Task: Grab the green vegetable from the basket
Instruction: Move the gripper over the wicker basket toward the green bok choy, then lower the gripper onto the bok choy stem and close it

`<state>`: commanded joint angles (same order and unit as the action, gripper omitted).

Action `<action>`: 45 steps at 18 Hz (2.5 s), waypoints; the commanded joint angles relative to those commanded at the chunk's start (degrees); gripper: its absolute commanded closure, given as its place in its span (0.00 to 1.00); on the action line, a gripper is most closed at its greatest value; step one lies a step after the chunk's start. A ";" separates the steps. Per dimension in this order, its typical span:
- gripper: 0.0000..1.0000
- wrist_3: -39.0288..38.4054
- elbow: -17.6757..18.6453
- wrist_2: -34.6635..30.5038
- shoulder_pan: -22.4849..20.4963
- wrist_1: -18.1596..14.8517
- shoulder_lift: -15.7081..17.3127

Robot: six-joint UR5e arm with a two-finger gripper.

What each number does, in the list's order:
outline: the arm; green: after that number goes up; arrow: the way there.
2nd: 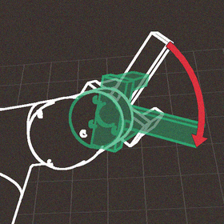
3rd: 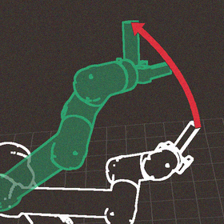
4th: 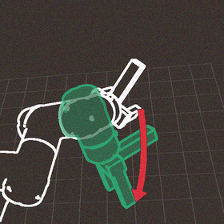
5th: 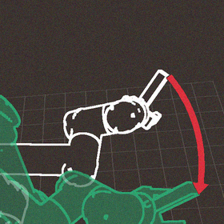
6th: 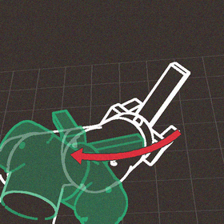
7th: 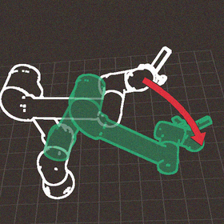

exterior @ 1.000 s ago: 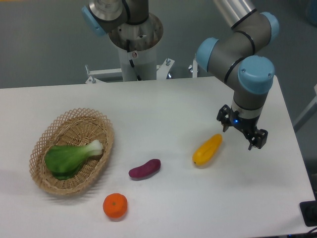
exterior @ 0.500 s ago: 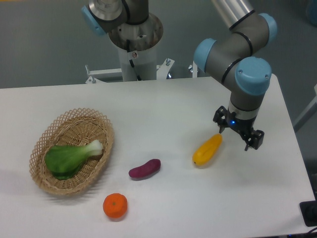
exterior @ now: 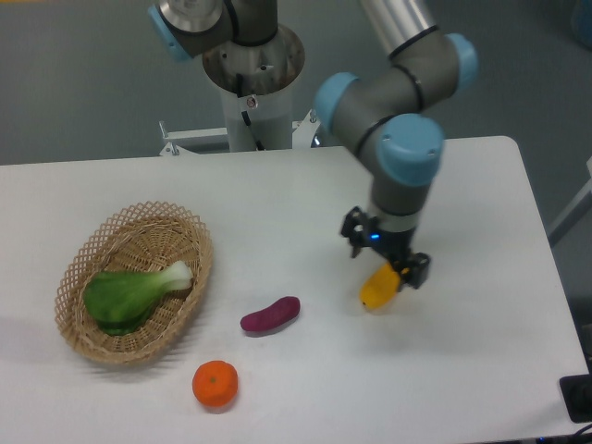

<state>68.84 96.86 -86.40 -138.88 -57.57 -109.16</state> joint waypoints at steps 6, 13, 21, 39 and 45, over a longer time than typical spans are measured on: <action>0.00 -5.90 -0.44 -0.09 9.06 0.00 0.00; 0.00 -10.47 1.13 -0.09 18.02 0.09 -0.44; 0.00 -12.85 4.65 -0.18 24.27 0.35 -0.52; 0.00 -16.10 7.56 -0.53 27.00 4.75 -4.22; 0.18 -17.51 7.56 -0.79 27.09 7.03 -5.36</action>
<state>51.33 104.41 -87.19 -111.80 -50.54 -114.52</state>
